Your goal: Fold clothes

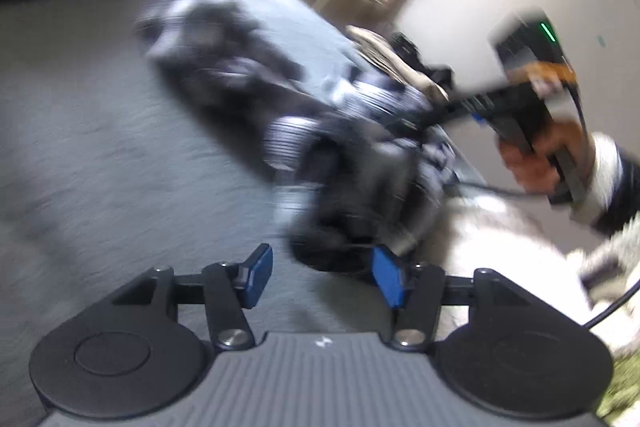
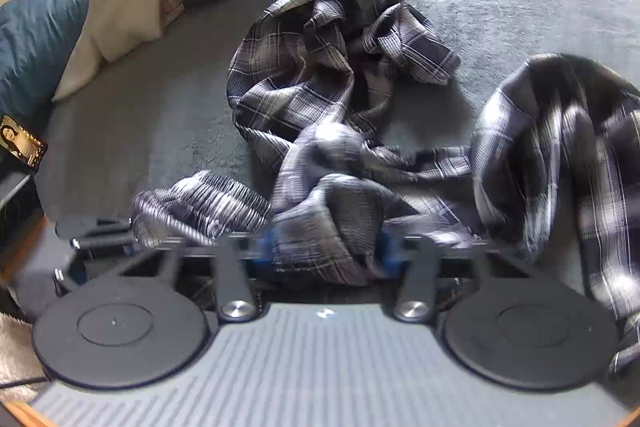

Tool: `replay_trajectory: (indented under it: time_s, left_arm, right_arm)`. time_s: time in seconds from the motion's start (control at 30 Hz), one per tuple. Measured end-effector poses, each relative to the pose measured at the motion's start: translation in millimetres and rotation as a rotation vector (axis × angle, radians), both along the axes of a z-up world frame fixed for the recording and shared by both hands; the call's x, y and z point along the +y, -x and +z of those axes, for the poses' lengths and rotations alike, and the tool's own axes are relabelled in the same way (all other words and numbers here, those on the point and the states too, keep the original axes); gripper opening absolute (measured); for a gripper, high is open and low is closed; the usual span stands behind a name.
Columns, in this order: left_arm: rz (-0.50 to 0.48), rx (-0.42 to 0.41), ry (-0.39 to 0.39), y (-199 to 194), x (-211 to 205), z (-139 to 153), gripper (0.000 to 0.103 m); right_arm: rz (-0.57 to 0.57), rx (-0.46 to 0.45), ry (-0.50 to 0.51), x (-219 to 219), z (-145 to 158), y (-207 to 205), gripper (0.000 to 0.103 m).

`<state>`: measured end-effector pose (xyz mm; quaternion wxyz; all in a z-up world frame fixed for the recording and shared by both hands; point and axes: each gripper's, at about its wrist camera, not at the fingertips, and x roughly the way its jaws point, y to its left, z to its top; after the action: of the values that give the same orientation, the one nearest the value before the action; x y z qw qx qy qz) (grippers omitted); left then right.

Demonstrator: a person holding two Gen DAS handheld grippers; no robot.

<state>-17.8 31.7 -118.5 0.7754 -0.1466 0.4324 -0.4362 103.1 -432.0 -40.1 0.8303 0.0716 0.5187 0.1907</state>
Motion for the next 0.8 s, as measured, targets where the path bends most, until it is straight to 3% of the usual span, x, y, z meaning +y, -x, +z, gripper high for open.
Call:
replay_trajectory:
  time_s: [0.07, 0.23, 0.37, 0.5, 0.6, 0.73, 0.8]
  left_arm:
    - [0.083, 0.043, 0.053, -12.8, 20.6, 0.9, 0.06]
    - [0.257, 0.055, 0.193, -40.0, 49.6, 12.3, 0.065]
    - [0.269, 0.019, 0.253, -47.7, 49.4, 24.9, 0.069]
    - [0.233, -0.007, 0.233, -44.1, 37.9, 27.1, 0.076]
    - [0.209, -0.015, 0.159, -41.2, 23.8, 19.4, 0.082]
    - [0.198, 0.016, 0.061, -41.4, 13.1, 1.5, 0.083]
    - [0.196, 0.036, 0.033, -43.6, 9.1, -6.4, 0.083]
  right_arm:
    - [0.006, -0.019, 0.012, 0.8, 0.1, 7.9, 0.019]
    - [0.085, -0.256, -0.09, 9.7, 43.0, 17.0, 0.016]
    - [0.143, -0.436, -0.183, 13.0, 85.6, 27.5, 0.016]
    - [0.133, -0.58, -0.285, 6.0, 116.9, 34.4, 0.016]
    - [0.046, -0.536, -0.29, -8.7, 100.7, 17.6, 0.016]
    - [-0.065, -0.439, -0.213, -25.1, 67.8, 8.5, 0.016]
    - [-0.098, -0.43, -0.231, -31.6, 59.3, 11.4, 0.016]
